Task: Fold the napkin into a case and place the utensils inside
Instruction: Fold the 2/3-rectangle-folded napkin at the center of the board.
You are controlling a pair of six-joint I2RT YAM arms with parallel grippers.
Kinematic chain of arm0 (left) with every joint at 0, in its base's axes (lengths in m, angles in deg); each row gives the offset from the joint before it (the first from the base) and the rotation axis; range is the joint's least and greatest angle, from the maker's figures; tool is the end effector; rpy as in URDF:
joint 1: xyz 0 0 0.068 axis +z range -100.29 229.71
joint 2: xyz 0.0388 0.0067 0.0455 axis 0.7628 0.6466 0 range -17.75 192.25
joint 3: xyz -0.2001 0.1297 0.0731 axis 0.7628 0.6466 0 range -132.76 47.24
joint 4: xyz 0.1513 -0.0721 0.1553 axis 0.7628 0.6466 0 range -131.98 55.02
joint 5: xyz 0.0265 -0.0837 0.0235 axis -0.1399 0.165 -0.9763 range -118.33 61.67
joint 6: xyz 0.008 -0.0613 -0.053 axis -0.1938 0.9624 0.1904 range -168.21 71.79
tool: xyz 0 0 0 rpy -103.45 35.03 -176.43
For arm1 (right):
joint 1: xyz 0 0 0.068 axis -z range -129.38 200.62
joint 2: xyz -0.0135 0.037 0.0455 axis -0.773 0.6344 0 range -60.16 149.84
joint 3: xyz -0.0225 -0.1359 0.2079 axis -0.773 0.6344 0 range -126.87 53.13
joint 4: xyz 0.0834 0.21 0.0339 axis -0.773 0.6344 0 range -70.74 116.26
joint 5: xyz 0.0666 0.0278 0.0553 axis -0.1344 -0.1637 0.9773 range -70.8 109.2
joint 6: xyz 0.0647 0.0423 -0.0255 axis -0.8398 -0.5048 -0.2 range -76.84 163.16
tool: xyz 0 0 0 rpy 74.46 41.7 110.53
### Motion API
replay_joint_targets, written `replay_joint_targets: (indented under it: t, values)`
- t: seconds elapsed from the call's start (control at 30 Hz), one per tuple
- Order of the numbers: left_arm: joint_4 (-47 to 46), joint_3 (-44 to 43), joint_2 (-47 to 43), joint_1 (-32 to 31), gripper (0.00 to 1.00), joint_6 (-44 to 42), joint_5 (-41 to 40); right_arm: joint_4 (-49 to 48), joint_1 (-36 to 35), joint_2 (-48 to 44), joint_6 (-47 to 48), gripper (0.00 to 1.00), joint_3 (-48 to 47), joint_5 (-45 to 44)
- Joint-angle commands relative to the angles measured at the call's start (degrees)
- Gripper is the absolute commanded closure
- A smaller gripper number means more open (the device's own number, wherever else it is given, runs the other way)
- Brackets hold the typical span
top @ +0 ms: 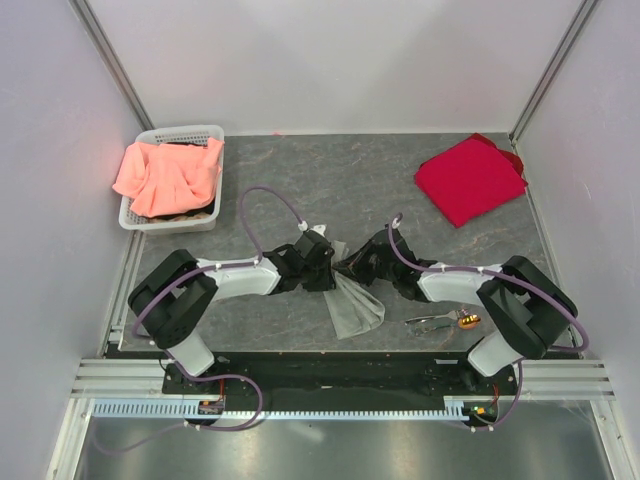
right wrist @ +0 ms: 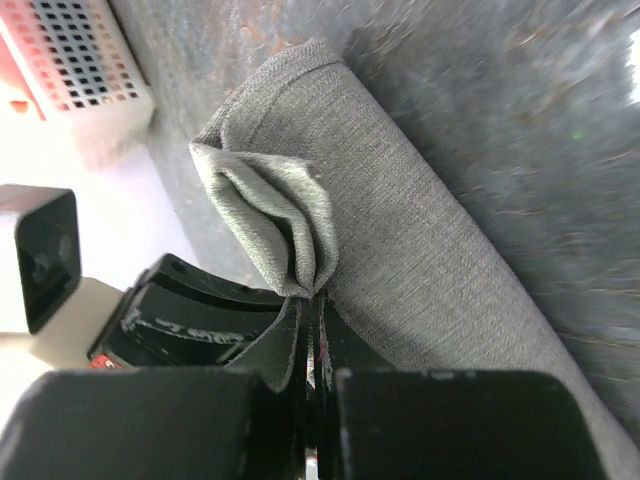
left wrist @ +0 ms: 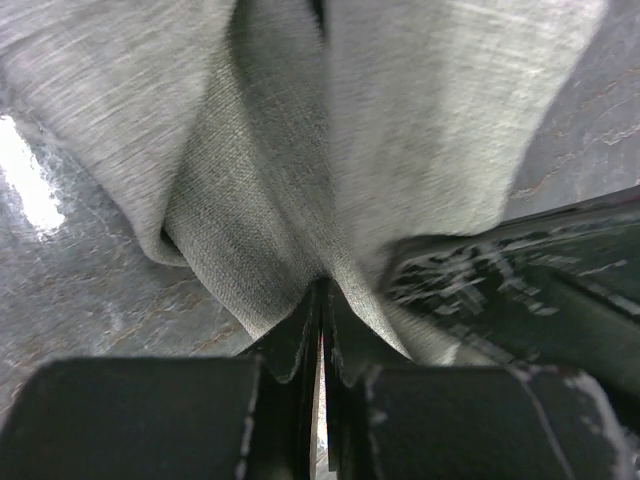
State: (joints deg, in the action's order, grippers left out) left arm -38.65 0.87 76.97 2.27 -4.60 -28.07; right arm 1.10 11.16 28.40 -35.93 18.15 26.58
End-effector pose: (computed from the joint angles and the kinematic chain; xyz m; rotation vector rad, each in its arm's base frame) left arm 0.2117 -0.2310 0.1222 0.0888 2.5995 -0.6488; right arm 0.2289 0.2002 0.1367 0.7691 2.3800 1.1910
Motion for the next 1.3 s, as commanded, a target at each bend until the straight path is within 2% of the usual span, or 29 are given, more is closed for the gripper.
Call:
replay_joint_targets:
  t: [0.0,0.17,0.5,0.77,1.1,1.27]
  values:
    - [-3.0,3.5,-1.6,-0.2,0.93,-0.2,-1.0,-7.0,-2.5,1.1,-8.4,1.0,-0.1,-5.0]
    - [-5.9,5.3,-3.0,-0.1,0.93,-1.3,-0.5,-12.0,-3.2,1.1,-13.3,1.0,3.7,-10.7]
    - [-7.8,8.0,-7.7,-0.1,0.93,-2.5,-0.5,-12.3,-5.1,3.7,-15.0,1.0,3.7,-13.6]
    - [1.4,9.5,-18.0,0.5,0.92,0.2,-4.6,-9.9,-5.3,2.3,-13.3,1.0,3.7,-14.4]
    - [-6.2,10.2,-7.9,2.3,0.93,-0.5,-4.3,-7.1,-6.8,2.4,-12.8,1.0,1.3,-15.2]
    - [-7.5,10.2,-6.3,2.3,0.93,-0.7,-3.2,-5.4,-8.1,2.6,-13.0,1.0,-0.2,-16.6]
